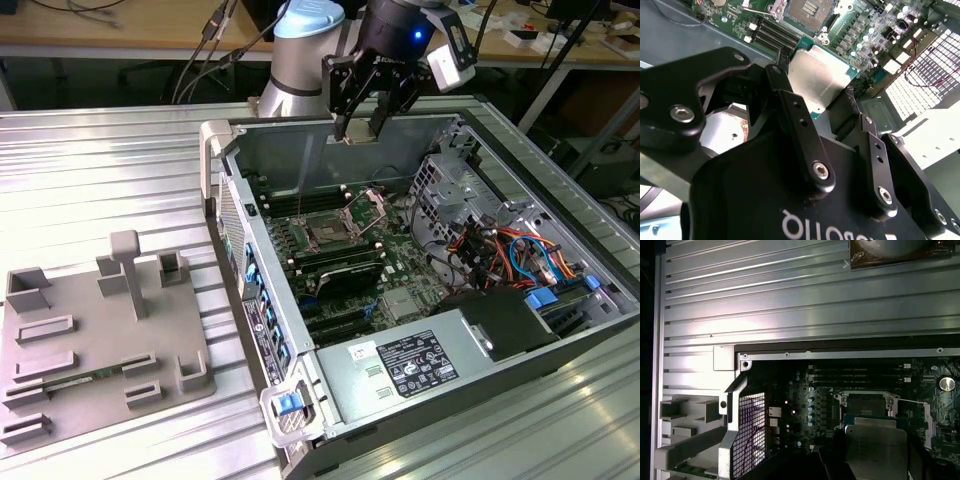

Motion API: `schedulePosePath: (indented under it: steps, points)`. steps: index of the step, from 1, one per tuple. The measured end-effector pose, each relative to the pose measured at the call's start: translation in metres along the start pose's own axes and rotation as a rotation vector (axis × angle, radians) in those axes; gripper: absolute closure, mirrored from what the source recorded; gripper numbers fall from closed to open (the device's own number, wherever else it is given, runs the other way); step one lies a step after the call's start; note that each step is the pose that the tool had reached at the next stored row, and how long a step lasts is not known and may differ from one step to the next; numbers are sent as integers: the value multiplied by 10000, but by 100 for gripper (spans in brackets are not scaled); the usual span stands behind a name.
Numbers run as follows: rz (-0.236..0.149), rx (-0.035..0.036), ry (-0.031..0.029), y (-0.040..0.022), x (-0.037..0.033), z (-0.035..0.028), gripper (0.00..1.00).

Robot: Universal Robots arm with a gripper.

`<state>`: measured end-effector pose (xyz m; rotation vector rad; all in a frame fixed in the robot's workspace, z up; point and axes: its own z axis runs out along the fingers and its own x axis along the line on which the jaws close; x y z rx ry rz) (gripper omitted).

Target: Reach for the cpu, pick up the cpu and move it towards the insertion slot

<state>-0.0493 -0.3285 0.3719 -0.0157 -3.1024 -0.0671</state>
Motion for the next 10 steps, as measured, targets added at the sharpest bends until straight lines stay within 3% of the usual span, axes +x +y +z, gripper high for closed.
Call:
schedulePosePath:
  steps: [10]
  points:
    - [1, -1, -1, 4, 0, 8, 45]
